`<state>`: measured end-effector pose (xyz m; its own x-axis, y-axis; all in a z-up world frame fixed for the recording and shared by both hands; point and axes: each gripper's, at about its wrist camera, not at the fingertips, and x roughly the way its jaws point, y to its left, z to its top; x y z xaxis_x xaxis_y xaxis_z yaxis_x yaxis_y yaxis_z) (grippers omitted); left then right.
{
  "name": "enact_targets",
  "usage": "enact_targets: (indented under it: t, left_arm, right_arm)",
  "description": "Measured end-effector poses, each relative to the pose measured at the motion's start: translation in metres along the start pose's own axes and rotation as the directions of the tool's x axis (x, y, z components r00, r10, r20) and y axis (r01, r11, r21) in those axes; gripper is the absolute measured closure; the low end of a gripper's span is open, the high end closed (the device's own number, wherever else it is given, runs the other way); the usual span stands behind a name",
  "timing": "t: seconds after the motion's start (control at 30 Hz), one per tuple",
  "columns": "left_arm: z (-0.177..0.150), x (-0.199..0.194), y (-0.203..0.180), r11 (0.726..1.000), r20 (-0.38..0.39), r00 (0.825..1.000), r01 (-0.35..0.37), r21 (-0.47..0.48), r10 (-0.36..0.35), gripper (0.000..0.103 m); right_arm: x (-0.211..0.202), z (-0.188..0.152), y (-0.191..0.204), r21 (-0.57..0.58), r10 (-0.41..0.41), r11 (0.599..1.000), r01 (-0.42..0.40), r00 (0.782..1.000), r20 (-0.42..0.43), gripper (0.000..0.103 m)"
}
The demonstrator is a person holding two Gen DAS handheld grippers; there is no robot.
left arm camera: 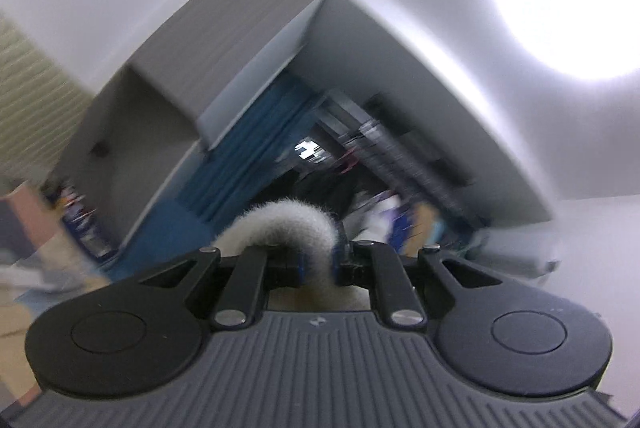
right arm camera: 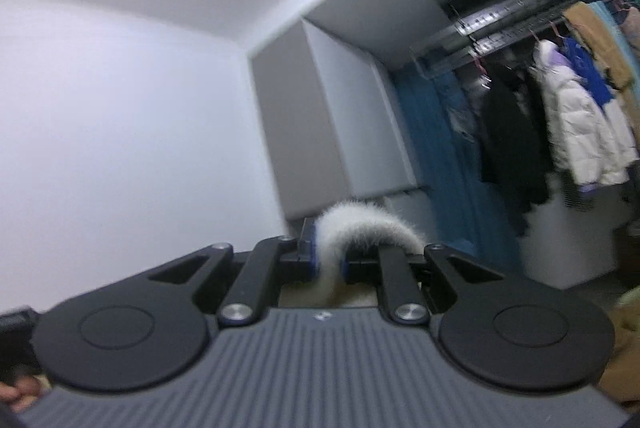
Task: Fold large clothes
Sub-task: 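Lift the gripped sweater high with both grippers to shake it out, then lower the sweater onto the quilt and open both grippers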
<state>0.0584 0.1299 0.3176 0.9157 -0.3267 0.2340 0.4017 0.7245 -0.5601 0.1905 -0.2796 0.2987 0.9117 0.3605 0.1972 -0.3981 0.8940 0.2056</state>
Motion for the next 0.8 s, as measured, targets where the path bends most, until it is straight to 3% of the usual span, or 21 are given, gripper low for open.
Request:
enact_targets:
  t: [0.1, 0.2, 0.33, 0.5, 0.6, 0.7, 0.8]
  left_arm:
    - [-0.041, 0.036, 0.041, 0.995, -0.099, 0.990, -0.100, 0.009, 0.101, 0.089]
    - [-0.096, 0.069, 0.102, 0.985, -0.196, 0.967, -0.170, -0.022, 0.162, 0.089]
    - [-0.179, 0.112, 0.192, 0.961, -0.307, 0.916, -0.275, -0.010, 0.259, 0.089]
    - [-0.257, 0.173, 0.310, 0.933, -0.398, 0.870, -0.351, -0.082, 0.292, 0.089]
    - [-0.291, 0.222, 0.359, 0.931, -0.424, 0.851, -0.363, -0.049, 0.310, 0.089]
    - [-0.333, 0.274, 0.409, 0.926, -0.463, 0.820, -0.378, 0.004, 0.336, 0.089]
    - [-0.362, 0.302, 0.439, 0.917, -0.513, 0.781, -0.398, 0.029, 0.356, 0.089]
  right_arm:
    - [0.042, -0.045, -0.025, -0.027, -0.094, 0.995, 0.091, 0.990, -0.107, 0.089]
    - [0.077, -0.098, -0.059, 0.012, -0.154, 0.987, 0.160, 0.966, -0.209, 0.088]
    - [0.121, -0.176, -0.097, 0.016, -0.213, 0.973, 0.229, 0.925, -0.315, 0.088]
    - [0.182, -0.264, -0.134, -0.018, -0.253, 0.963, 0.268, 0.884, -0.393, 0.089]
    - [0.208, -0.310, -0.151, -0.055, -0.262, 0.963, 0.263, 0.873, -0.411, 0.089]
    - [0.227, -0.352, -0.171, -0.073, -0.272, 0.961, 0.266, 0.863, -0.425, 0.089]
    - [0.237, -0.392, -0.187, -0.078, -0.291, 0.954, 0.291, 0.824, -0.486, 0.089]
